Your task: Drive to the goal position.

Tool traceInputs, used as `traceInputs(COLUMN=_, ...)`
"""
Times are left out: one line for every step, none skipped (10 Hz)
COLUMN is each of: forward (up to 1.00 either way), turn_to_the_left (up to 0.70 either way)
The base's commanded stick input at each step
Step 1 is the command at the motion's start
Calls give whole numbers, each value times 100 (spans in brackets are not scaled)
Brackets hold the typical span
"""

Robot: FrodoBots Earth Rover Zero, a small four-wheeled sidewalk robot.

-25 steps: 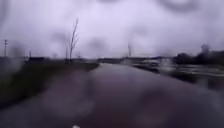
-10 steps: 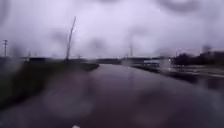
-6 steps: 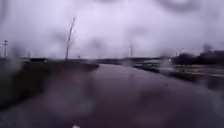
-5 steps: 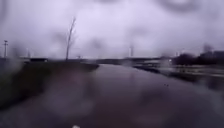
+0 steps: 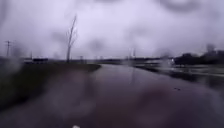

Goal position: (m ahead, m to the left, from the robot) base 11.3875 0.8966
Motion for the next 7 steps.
traceInputs(forward=70, turn_to_the_left=0)
traceInputs(forward=70, turn_to_the_left=0)
traceInputs(forward=70, turn_to_the_left=0)
traceInputs(forward=70, turn_to_the_left=0)
traceInputs(forward=70, turn_to_the_left=0)
traceInputs(forward=70, turn_to_the_left=0)
traceInputs(forward=70, turn_to_the_left=0)
